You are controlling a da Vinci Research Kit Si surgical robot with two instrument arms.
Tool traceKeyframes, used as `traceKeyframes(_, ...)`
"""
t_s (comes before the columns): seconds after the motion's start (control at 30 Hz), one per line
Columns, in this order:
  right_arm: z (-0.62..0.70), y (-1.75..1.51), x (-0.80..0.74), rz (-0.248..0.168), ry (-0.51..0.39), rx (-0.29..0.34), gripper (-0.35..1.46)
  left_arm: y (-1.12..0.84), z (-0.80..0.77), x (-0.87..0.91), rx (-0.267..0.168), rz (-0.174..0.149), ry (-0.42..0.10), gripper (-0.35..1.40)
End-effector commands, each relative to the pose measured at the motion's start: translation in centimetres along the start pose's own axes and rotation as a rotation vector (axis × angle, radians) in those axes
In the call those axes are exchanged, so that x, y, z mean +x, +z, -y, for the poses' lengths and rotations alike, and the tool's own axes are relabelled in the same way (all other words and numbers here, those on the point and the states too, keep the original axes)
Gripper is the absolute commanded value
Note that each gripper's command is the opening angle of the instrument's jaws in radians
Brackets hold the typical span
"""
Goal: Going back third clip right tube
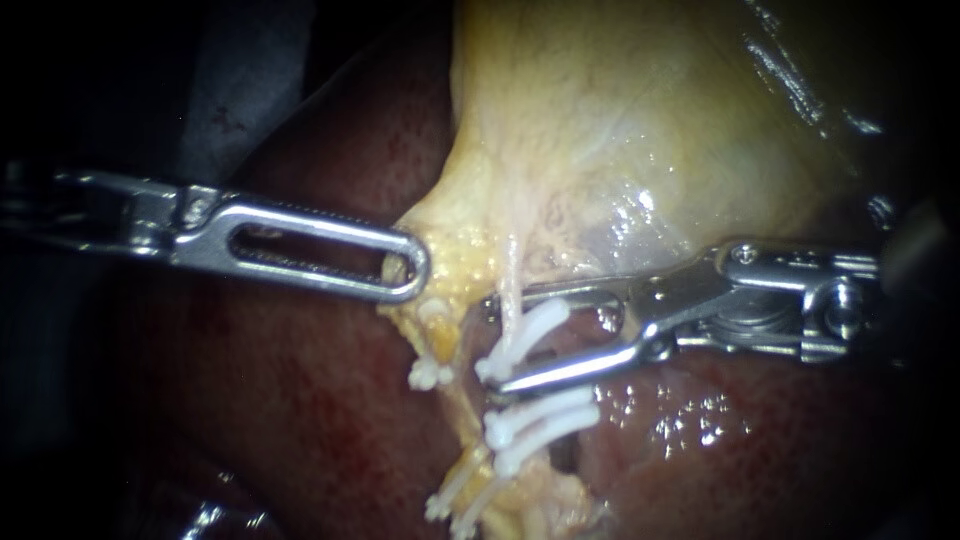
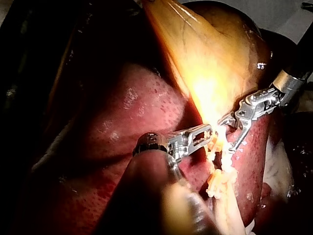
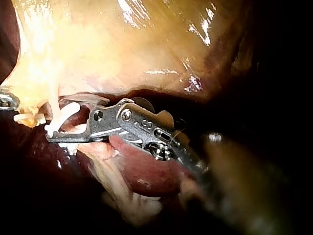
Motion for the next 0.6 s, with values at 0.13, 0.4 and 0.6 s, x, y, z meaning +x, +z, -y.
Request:
traceKeyframes(0.13, -0.01, 0.01, -0.02, -0.006, -0.070, 0.003, 0.57, 0.00, 0.00, 0.00, 0.000, 0.000, 0.000, -0.35)
traceKeyframes(0.4, -0.01, -0.02, -0.03, 0.014, -0.198, -0.006, 0.60, 0.00, -0.02, 0.00, 0.000, -0.001, 0.000, -0.35)
traceKeyframes(0.6, -0.01, -0.01, -0.05, 0.039, -0.218, -0.014, 0.60, 0.00, -0.03, 0.00, 0.000, -0.001, 0.000, -0.35)
